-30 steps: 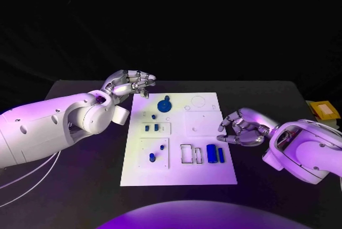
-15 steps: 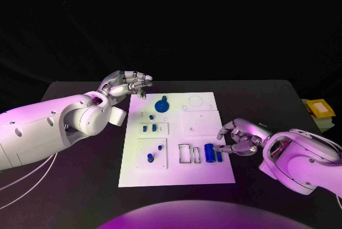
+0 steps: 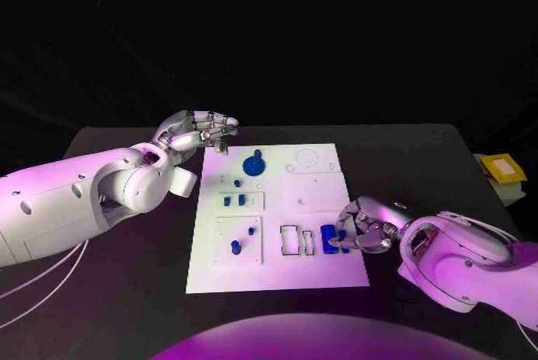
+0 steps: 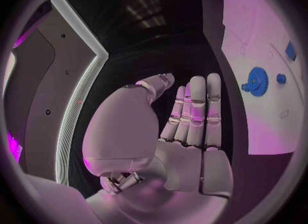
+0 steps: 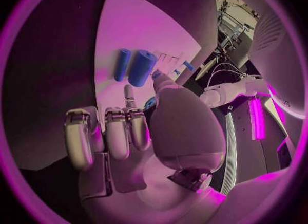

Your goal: Assemble the parts on the task board

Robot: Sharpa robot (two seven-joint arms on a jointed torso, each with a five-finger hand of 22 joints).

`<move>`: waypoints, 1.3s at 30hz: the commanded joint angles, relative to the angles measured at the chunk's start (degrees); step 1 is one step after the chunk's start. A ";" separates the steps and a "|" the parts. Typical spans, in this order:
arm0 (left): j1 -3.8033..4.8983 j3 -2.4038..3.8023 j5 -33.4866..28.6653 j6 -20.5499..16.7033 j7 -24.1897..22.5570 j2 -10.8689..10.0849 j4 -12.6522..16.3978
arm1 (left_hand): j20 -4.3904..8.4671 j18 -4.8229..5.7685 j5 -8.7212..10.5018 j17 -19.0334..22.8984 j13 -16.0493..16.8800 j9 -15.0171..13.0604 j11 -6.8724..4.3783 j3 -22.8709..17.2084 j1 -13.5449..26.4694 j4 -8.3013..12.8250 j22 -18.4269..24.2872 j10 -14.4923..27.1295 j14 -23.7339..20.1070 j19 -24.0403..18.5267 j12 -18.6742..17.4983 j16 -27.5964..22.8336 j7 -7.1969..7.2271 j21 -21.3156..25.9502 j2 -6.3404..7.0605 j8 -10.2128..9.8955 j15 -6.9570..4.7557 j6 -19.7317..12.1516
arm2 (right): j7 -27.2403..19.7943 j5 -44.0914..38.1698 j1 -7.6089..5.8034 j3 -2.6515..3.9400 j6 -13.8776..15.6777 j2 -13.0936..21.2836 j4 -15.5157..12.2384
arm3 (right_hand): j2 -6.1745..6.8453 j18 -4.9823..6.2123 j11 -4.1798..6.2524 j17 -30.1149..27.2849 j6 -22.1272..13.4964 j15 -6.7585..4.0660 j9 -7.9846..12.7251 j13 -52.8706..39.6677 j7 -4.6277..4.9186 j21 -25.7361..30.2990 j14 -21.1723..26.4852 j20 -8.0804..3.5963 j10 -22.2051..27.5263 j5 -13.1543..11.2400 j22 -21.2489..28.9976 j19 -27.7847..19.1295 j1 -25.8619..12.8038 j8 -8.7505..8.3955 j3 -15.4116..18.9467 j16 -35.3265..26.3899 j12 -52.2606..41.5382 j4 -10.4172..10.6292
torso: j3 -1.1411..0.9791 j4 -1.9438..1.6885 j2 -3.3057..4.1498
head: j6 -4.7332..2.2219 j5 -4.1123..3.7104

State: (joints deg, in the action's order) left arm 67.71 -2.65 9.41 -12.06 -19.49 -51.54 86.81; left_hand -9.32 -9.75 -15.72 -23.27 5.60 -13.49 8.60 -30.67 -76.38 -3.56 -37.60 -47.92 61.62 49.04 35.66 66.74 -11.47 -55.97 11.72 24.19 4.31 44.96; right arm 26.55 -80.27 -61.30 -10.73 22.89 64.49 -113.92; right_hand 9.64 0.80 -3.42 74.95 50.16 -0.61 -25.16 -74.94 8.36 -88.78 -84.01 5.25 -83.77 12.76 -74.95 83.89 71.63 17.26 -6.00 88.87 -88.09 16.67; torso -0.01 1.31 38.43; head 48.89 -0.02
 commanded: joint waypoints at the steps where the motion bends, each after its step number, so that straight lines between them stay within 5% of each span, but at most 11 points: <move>1: 0.02 0.03 0.03 1.00 -0.57 0.04 0.20 | -0.37 -0.80 -0.11 -0.10 0.04 -0.05 -0.03 0.09 0.37 -0.14 0.05 0.41 -0.38 0.02 0.19 0.17 -1.15 0.27 -0.26 0.20 -0.15 -0.41 | 1.57 -2.71 0.38 -0.02 -1.00 -0.71 0.06 | -0.68 -0.43 -0.26 11.43 -0.07 0.23 -0.10 -12.66 -0.07 0.37 -5.26 0.34 -4.46 -0.29 -14.57 5.44 0.09 -0.01 0.34 0.16 -0.23 0.01 | 0.01 0.04 0.01 | 0.13 0.02; 15: 0.02 0.03 0.03 1.02 -0.50 -0.07 0.30 | -0.37 -0.80 -0.11 -0.10 0.04 -0.05 -0.03 0.09 0.37 -0.14 0.05 0.41 -0.38 0.02 0.19 0.17 -1.15 0.27 -0.26 0.20 -0.15 -0.41 | 2.30 -3.45 1.18 -0.01 -1.89 -3.07 1.86 | -1.18 -0.40 -0.14 11.50 0.41 0.15 -0.21 -12.71 -0.23 0.50 -5.27 0.30 -4.47 -0.38 -14.53 5.39 -0.30 0.26 1.10 0.19 -0.25 0.03 | 0.05 -0.03 -0.04 | 0.21 0.24; 39: 0.02 0.03 -0.52 1.14 -0.47 -0.16 0.38 | -0.37 -0.81 -0.12 -0.11 0.08 -0.13 -0.03 0.09 0.24 -0.18 0.11 0.51 -0.41 0.06 0.32 0.23 -1.15 0.35 -0.32 0.27 -0.16 -0.48 | 5.10 -2.53 1.86 -0.03 -2.83 -5.41 3.88 | -4.83 -0.62 1.35 12.10 4.92 -1.09 -0.50 -13.14 -1.90 -0.47 -5.37 -0.74 -4.76 0.70 -14.82 5.80 4.69 1.81 0.42 0.35 -0.44 -0.27 | 0.04 -0.02 -0.05 | 0.29 0.01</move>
State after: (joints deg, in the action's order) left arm 67.71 -2.66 9.40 -11.88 -19.46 -51.76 87.02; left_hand -9.32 -9.75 -15.72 -23.30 5.63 -13.57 8.60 -30.67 -76.38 -3.56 -37.54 -47.92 61.63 49.05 35.66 66.74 -11.47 -55.97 11.72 24.18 4.31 44.96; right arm 29.02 -83.21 -59.80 -10.40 22.03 58.98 -110.74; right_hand 5.34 0.81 -2.39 74.93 53.90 -1.37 -25.59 -74.91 7.11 -89.14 -83.94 4.91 -84.06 13.02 -74.92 84.00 75.51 18.79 -4.95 88.86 -88.32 16.66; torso 0.03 1.27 38.39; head 49.20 0.04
